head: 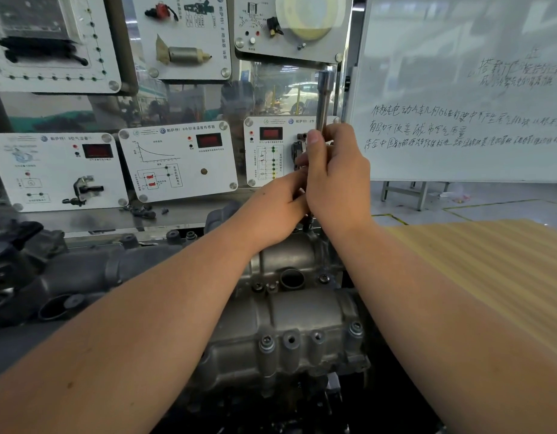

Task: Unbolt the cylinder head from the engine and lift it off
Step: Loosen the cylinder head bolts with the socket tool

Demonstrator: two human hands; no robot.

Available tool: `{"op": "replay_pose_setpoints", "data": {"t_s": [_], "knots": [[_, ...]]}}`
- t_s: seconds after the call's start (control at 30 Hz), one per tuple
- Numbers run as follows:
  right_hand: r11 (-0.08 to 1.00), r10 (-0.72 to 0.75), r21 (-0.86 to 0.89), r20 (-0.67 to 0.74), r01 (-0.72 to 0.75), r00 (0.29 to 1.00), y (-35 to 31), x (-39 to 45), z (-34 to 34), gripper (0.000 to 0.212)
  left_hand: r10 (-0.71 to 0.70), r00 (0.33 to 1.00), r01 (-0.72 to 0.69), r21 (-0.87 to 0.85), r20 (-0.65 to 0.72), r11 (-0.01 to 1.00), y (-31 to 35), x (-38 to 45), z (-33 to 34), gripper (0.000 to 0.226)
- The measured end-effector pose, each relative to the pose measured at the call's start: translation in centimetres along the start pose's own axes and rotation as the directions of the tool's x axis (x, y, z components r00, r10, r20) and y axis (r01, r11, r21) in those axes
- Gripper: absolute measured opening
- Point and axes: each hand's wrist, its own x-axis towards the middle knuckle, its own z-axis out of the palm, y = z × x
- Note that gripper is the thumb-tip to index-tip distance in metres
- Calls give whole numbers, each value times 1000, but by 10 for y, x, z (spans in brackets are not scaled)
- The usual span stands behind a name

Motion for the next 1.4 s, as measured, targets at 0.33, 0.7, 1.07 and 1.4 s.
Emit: {"op": "replay_pose_setpoints", "data": {"t_s": [0.33, 0.7, 1.07, 1.4], "knots": [[1000, 18, 25, 20, -19, 1000, -1, 0, -1, 21, -6, 1000, 6, 44, 5, 999, 1, 0, -1, 15], [1000, 15, 26, 24, -16, 1000, 0, 0, 0, 24, 20, 1000, -20, 19, 5, 1000, 6, -4, -3, 34], [999, -21, -32, 20, 22, 1000, -1, -1, 1, 29, 22, 1000, -22, 11, 8, 1000, 3, -3, -2, 27], [998, -53, -38, 25, 54, 998, 0, -1, 2, 31, 17, 1000, -17, 26, -17, 1000, 4, -3, -1, 26]]}}
